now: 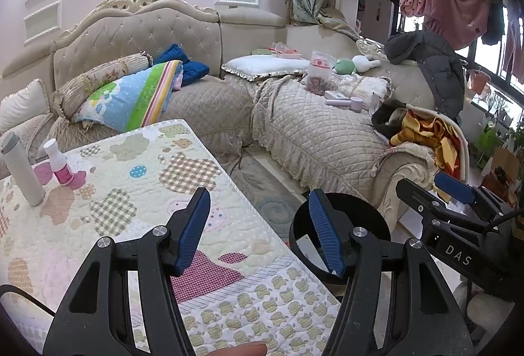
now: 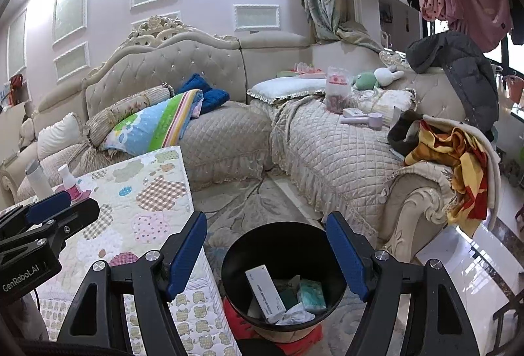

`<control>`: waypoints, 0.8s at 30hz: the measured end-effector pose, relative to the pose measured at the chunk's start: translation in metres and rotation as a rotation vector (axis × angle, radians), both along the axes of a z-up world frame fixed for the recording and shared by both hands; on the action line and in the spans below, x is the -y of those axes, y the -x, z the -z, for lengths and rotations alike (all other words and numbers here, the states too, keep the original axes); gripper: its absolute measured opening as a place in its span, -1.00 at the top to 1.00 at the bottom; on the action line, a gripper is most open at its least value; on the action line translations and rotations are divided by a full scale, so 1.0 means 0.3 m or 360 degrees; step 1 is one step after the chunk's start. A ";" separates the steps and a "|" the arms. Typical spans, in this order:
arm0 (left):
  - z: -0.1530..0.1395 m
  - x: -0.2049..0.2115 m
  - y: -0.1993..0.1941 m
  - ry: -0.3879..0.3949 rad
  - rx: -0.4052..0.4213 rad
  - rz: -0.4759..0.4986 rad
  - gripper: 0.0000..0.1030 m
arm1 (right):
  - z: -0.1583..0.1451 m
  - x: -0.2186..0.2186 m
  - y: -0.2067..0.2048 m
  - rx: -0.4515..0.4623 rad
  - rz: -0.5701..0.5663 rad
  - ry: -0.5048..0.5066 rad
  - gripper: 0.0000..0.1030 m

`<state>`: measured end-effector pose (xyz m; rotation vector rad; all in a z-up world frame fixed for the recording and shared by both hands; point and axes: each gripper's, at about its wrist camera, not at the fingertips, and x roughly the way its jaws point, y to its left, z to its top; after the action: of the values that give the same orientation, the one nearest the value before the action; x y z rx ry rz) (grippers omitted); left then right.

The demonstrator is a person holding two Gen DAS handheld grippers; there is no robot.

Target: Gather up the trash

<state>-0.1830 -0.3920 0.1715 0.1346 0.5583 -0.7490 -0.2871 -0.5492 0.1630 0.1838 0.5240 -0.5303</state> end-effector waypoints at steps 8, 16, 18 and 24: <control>0.008 0.003 -0.009 0.0000 -0.0019 0.0008 -0.20 | -0.001 0.006 -0.002 -0.0011 0.0000 -0.0002 -0.42; 0.017 0.008 -0.007 0.0001 -0.0031 0.0016 -0.20 | 0.003 0.010 -0.007 -0.0020 0.0000 -0.0008 -0.43; 0.021 0.010 -0.009 0.0000 -0.0041 0.0017 -0.20 | 0.006 0.016 -0.011 -0.0027 -0.0002 -0.0009 -0.43; 0.029 0.014 -0.008 0.0001 -0.0048 0.0016 -0.20 | 0.016 0.023 -0.016 -0.0041 -0.0001 -0.0011 -0.43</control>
<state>-0.1806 -0.3961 0.1628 0.1258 0.5865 -0.7616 -0.2825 -0.5562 0.1584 0.1839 0.5512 -0.5309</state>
